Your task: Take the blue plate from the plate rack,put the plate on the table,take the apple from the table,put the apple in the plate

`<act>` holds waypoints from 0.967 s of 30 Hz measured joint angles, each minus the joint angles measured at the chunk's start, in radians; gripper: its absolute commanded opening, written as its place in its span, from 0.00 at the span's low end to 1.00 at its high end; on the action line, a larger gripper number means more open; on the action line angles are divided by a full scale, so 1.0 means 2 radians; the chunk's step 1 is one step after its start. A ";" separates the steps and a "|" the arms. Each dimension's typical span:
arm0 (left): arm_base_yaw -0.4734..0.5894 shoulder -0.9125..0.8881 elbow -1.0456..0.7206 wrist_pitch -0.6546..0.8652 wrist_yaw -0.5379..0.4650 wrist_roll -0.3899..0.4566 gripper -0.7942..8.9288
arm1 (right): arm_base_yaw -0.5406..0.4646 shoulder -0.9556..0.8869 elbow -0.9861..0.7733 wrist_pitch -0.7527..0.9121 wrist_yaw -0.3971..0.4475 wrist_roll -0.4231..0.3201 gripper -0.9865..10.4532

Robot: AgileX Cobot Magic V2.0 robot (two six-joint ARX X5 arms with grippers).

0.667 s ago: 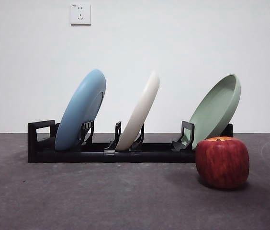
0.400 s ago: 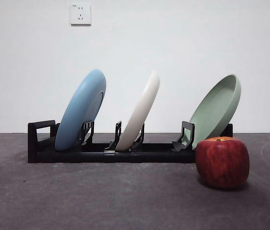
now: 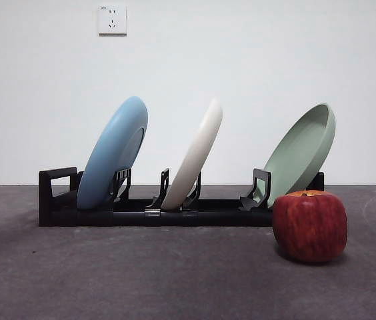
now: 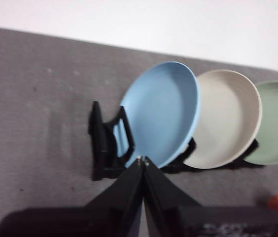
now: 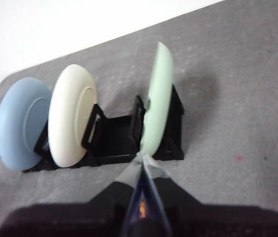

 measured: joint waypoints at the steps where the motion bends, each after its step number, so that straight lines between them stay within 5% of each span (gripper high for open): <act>1: 0.000 0.019 0.018 -0.012 0.006 0.000 0.08 | 0.000 0.016 0.021 -0.012 -0.007 -0.007 0.09; 8: 0.000 0.126 0.125 -0.086 0.053 0.031 0.10 | 0.000 0.102 0.121 -0.070 -0.078 -0.054 0.11; 12: 0.000 0.162 0.161 -0.093 0.080 0.047 0.48 | 0.000 0.128 0.130 -0.073 -0.084 -0.065 0.33; 13: 0.000 0.167 0.165 -0.089 0.085 0.048 0.50 | 0.000 0.132 0.130 -0.074 -0.084 -0.066 0.38; 19: -0.004 0.224 0.186 -0.060 0.125 0.053 0.50 | 0.000 0.146 0.130 -0.076 -0.084 -0.067 0.42; 29: -0.065 0.463 0.361 -0.055 0.099 0.062 0.50 | 0.000 0.146 0.130 -0.073 -0.084 -0.067 0.42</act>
